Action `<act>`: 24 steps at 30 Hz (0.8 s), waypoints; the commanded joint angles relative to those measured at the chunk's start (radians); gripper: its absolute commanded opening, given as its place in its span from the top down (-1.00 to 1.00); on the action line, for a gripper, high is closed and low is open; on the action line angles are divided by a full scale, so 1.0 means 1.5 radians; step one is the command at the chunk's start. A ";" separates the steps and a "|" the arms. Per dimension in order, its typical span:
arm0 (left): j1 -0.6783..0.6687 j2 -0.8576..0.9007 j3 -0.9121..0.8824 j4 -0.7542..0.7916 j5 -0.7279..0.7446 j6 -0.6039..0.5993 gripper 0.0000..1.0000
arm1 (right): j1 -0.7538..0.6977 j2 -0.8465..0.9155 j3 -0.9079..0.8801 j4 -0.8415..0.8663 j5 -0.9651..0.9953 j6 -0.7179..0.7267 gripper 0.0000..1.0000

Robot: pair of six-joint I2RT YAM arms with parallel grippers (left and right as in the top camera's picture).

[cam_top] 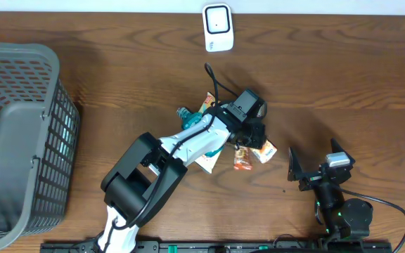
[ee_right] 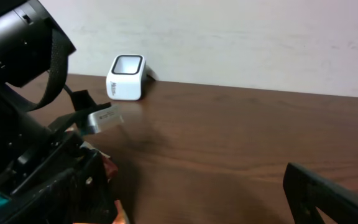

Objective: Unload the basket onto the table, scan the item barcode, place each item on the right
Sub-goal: 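Carry the orange box to the table center and release it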

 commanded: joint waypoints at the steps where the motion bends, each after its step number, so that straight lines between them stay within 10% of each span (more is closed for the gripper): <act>1: 0.003 -0.046 0.004 -0.021 -0.026 0.003 -0.46 | 0.005 -0.001 -0.001 -0.003 0.002 -0.003 -0.99; 7: 0.003 -0.157 0.026 -0.075 -0.096 0.047 -0.99 | 0.005 -0.001 -0.001 -0.003 0.002 -0.003 -0.99; 24: 0.209 -0.565 0.030 -0.095 -0.360 0.109 -0.96 | 0.005 -0.001 -0.001 -0.003 0.002 -0.003 -0.98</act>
